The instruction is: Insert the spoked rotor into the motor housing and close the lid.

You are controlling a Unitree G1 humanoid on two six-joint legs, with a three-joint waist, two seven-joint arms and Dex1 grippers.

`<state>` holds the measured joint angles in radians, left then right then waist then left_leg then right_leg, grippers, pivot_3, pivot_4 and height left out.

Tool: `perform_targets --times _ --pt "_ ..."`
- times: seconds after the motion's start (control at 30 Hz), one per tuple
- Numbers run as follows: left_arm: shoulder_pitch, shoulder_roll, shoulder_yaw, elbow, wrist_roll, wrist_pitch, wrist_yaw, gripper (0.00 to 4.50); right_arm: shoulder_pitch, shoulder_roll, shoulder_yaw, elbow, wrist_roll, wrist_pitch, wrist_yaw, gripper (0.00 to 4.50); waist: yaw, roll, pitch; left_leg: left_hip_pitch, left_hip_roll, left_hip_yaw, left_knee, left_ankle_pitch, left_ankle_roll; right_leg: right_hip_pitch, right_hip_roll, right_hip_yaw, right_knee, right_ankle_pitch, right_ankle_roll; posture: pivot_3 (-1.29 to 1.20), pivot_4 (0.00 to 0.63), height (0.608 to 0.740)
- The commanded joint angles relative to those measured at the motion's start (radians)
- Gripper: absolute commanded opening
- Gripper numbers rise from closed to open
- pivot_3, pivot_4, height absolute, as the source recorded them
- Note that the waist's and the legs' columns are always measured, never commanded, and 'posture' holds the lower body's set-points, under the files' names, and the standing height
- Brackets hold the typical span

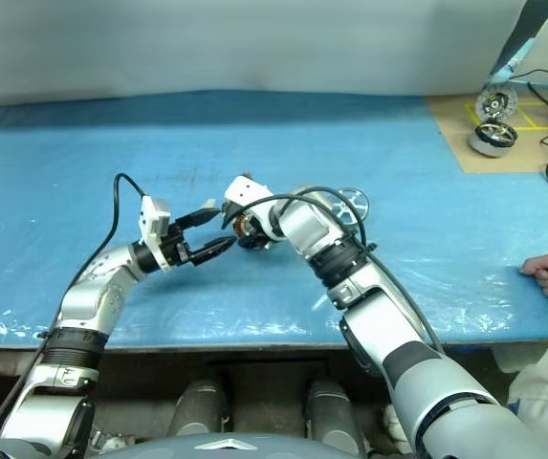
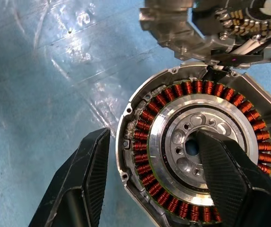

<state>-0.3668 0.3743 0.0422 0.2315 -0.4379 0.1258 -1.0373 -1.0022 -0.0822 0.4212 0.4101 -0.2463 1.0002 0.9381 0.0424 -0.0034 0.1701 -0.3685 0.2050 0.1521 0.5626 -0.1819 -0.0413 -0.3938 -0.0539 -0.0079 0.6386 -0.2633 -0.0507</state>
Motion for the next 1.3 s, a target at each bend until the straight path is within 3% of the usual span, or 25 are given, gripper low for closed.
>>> perform_targets --times 0.03,0.3,0.5,1.0,1.17,1.3 --pt "0.0 0.011 0.015 -0.046 -0.027 0.021 -0.007 4.5 -0.035 0.028 -0.022 0.052 0.054 0.057 -0.024 3.0 0.0 0.0 0.0 0.0 0.0 0.0 0.0 0.0 0.0 0.0 0.0 0.0 -0.001 0.0 0.0 0.0 0.15 0.74" --pt "0.073 0.14 0.061 -0.158 -0.17 0.267 -0.085 4.5 -0.089 0.059 -0.048 0.146 0.089 0.083 -0.122 3.0 -0.001 0.0 0.0 -0.002 0.0 0.002 -0.002 0.0 -0.001 -0.004 0.002 0.002 -0.001 -0.001 0.001 0.0 0.15 0.74" --pt "0.088 0.224 0.093 -0.142 -0.176 0.304 -0.124 4.5 -0.106 0.068 -0.053 0.18 0.113 0.099 -0.162 3.0 -0.001 0.001 0.0 -0.001 0.0 0.002 -0.002 0.0 -0.001 -0.004 0.002 0.003 -0.001 -0.001 0.001 0.0 0.15 0.74" --pt "0.122 0.174 0.062 -0.213 -0.176 0.328 -0.101 4.5 -0.25 0.185 -0.41 0.451 0.216 0.188 -0.614 3.0 0.003 0.002 0.001 -0.001 -0.001 0.006 -0.004 0.0 -0.001 -0.007 0.001 0.007 -0.001 -0.002 0.002 0.0 0.15 0.74" --pt "0.122 0.173 0.055 -0.208 -0.168 0.328 -0.105 4.5 -0.294 0.18 -0.44 0.443 0.257 0.235 -0.645 3.0 0.01 0.003 0.002 -0.001 -0.001 0.014 -0.006 0.0 -0.001 -0.008 0.001 0.008 -0.002 -0.002 0.002 0.0 0.15 0.74" --pt "0.113 0.173 0.052 -0.2 -0.169 0.332 -0.108 4.5 -0.326 0.149 -0.395 0.369 0.313 0.305 -0.535 3.0 0.015 0.003 0.002 -0.004 -0.001 0.017 -0.007 0.0 -0.002 -0.01 0.001 0.007 -0.003 0.0 0.007 0.0 0.15 0.74"
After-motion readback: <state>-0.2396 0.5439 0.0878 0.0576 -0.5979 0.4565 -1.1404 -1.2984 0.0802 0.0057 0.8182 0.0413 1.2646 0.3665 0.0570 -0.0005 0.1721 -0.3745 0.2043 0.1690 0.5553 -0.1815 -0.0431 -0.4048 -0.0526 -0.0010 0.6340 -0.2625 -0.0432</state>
